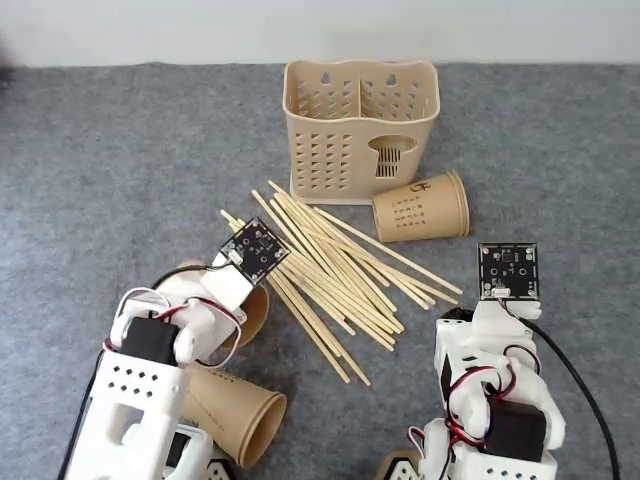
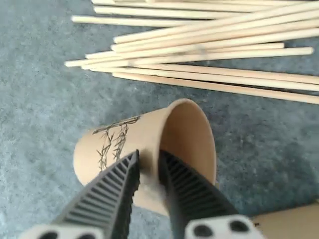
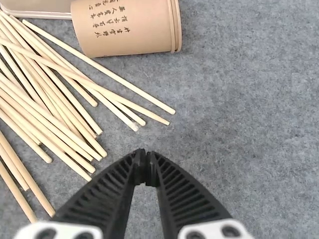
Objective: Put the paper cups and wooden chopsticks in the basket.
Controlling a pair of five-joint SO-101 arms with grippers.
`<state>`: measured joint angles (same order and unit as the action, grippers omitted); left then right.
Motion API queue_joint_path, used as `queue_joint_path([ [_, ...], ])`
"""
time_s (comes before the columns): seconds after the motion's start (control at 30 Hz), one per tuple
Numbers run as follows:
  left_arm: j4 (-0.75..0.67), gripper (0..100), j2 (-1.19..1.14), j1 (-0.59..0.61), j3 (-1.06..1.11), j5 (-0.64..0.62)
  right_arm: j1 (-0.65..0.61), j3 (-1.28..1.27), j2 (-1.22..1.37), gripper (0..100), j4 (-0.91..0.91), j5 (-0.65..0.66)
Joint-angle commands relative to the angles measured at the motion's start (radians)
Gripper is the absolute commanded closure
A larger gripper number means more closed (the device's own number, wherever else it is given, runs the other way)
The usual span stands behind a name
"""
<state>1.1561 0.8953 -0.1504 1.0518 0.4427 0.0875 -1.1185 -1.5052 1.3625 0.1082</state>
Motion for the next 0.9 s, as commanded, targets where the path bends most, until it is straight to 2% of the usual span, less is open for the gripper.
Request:
queue_joint_path([
  [0.0,-0.006,99,0.006,0.006,-0.002,0.008,-0.001,0.044,0.019,98.7,0.005,0.012],
  [0.17,0.003,99,0.008,0.006,-0.044,-0.034,0.002,0.044,0.019,98.7,0.005,0.012],
  [0.53,0.17,99,0.002,0.006,-0.306,-0.144,-0.002,0.044,0.019,98.7,0.002,0.012],
  [0.73,0.114,99,-0.002,0.006,-0.228,-0.15,-0.002,0.044,0.019,98.7,0.002,0.012],
  [0.87,0.009,99,-0.002,0.081,-0.147,-0.147,-0.004,0.044,0.019,98.7,0.005,0.012],
])
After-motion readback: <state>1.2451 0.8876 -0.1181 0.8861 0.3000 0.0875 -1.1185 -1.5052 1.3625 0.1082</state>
